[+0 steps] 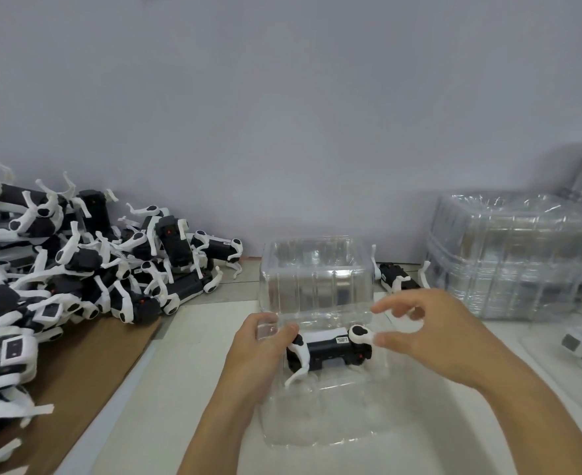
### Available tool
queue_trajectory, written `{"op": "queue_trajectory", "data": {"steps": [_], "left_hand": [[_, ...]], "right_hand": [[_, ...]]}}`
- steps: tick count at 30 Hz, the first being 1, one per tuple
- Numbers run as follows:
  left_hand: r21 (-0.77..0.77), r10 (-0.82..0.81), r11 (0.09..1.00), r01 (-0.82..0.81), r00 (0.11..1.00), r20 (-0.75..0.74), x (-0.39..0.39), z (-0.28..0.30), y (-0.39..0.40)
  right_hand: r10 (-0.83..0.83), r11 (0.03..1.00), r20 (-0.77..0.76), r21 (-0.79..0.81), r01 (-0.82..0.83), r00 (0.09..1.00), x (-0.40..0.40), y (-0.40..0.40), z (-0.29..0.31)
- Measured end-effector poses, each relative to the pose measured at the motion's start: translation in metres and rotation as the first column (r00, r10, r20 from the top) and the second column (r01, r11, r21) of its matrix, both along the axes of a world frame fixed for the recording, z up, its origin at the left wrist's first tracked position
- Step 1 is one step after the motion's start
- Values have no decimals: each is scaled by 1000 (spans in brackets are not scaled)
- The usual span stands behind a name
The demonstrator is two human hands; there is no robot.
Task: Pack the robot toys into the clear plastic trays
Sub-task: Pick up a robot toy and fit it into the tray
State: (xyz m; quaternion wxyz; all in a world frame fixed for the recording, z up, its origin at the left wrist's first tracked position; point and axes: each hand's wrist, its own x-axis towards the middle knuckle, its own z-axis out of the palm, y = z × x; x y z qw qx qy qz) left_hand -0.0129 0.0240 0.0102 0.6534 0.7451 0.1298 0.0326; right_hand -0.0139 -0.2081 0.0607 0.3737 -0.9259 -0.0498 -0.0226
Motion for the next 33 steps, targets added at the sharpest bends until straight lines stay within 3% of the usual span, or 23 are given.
{"op": "queue_trajectory", "data": {"steps": [3,11,14,16,18,22,28,33], "left_hand": [[59,-4,998,3,1000,7,0,1,1],[136,-26,990,21,999,28,0,2,2],[138,-11,990,7,1000,27,2,0,2],[138,5,990,-9,999,32,3,-1,1],[141,20,990,-25,999,39,4,-2,1],[142,29,989,-35,998,48,4,-3,0],[129,68,989,-75,996,56,5,-5,2],[134,63,989,-70,996,55,6,-5,2]], "right_hand": [[-2,1000,-109,24,5,994,0,-4,-9],[-7,998,-35,-64,4,999,1,16,-12],[42,989,83,-142,-30,996,1,25,-10],[70,993,156,-109,-53,985,-1,30,-5],[118,990,115,-94,-108,986,-4,35,-1],[195,950,-51,-237,-201,980,-9,50,-4],[226,961,-92,-145,-237,970,-9,53,-2],[288,911,-130,-267,-313,949,-11,64,-6]]}}
